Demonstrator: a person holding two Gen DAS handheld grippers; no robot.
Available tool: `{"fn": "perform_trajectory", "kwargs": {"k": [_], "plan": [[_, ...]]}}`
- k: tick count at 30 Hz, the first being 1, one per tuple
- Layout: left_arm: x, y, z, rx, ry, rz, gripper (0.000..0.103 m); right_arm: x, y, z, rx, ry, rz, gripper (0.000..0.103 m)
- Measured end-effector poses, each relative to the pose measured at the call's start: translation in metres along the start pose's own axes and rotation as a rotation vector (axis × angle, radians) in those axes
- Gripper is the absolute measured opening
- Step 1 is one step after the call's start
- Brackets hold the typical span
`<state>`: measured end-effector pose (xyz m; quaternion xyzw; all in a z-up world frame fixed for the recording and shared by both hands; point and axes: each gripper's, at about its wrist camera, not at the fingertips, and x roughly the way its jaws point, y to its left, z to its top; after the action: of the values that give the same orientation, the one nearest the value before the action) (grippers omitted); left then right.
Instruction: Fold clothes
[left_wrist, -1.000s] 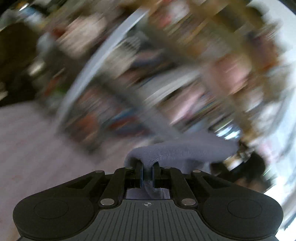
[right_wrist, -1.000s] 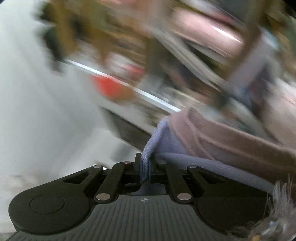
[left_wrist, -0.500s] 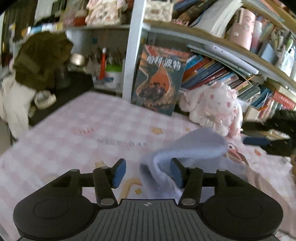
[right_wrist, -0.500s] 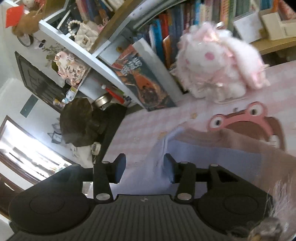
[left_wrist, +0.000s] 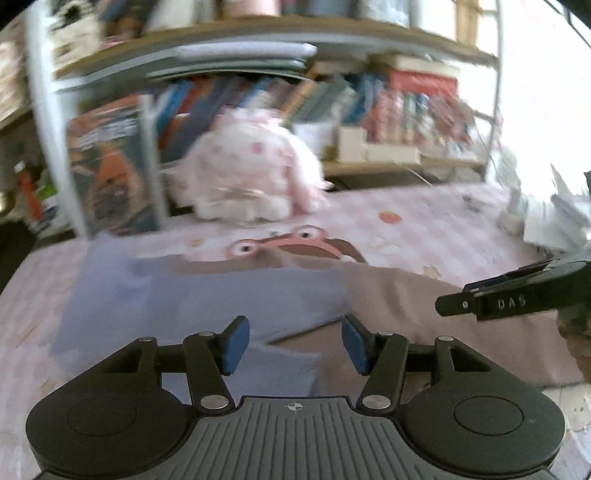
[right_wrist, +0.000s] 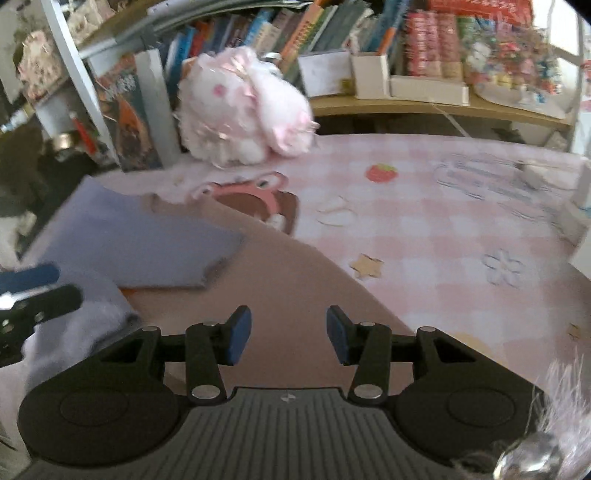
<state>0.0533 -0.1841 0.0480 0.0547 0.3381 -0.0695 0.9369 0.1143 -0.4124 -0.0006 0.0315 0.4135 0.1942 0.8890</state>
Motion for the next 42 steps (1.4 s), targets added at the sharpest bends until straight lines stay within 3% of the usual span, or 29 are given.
{"fn": "perform_trajectory", "kwargs": {"k": [5,11,12,13,17,19,20,26,29,34,37,42], "plan": [[0.042,-0.033,0.016,0.12,0.052,-0.015,0.056,0.003,-0.004,-0.015,-0.015,0.052,-0.02,0.041],[0.093,-0.062,0.02,0.219,0.145,0.085,0.054,-0.002,0.002,-0.03,-0.095,0.048,-0.026,0.041],[0.098,-0.065,0.019,0.235,0.156,0.108,0.048,-0.003,0.003,-0.031,-0.097,0.051,-0.018,0.041],[0.094,-0.058,0.02,0.215,0.147,0.123,0.043,-0.004,0.004,-0.031,-0.099,0.052,-0.009,0.041],[0.079,-0.031,0.021,0.133,0.109,0.183,0.037,-0.004,0.007,-0.033,-0.131,0.054,0.023,0.042],[0.072,-0.017,0.022,0.092,0.09,0.213,0.008,-0.002,0.01,-0.034,-0.163,0.055,0.029,0.042],[0.068,-0.01,0.022,0.072,0.08,0.228,0.006,0.0,0.012,-0.034,-0.188,0.053,0.024,0.042],[0.044,0.033,0.025,-0.054,0.021,0.318,0.005,0.011,0.017,-0.028,-0.297,0.032,-0.03,0.042],[0.001,0.088,0.027,-0.203,-0.06,0.395,0.005,0.017,0.01,-0.022,-0.296,0.016,-0.045,0.045],[-0.073,0.179,0.013,-0.402,-0.145,0.594,0.004,0.027,-0.012,-0.006,-0.234,0.008,-0.085,0.045],[-0.098,0.216,0.002,-0.416,-0.143,0.713,0.004,0.033,-0.028,0.005,-0.201,-0.006,-0.129,0.045],[-0.098,0.25,-0.011,-0.394,-0.118,0.748,0.004,0.042,-0.055,0.02,-0.115,-0.042,-0.279,0.05]]}}
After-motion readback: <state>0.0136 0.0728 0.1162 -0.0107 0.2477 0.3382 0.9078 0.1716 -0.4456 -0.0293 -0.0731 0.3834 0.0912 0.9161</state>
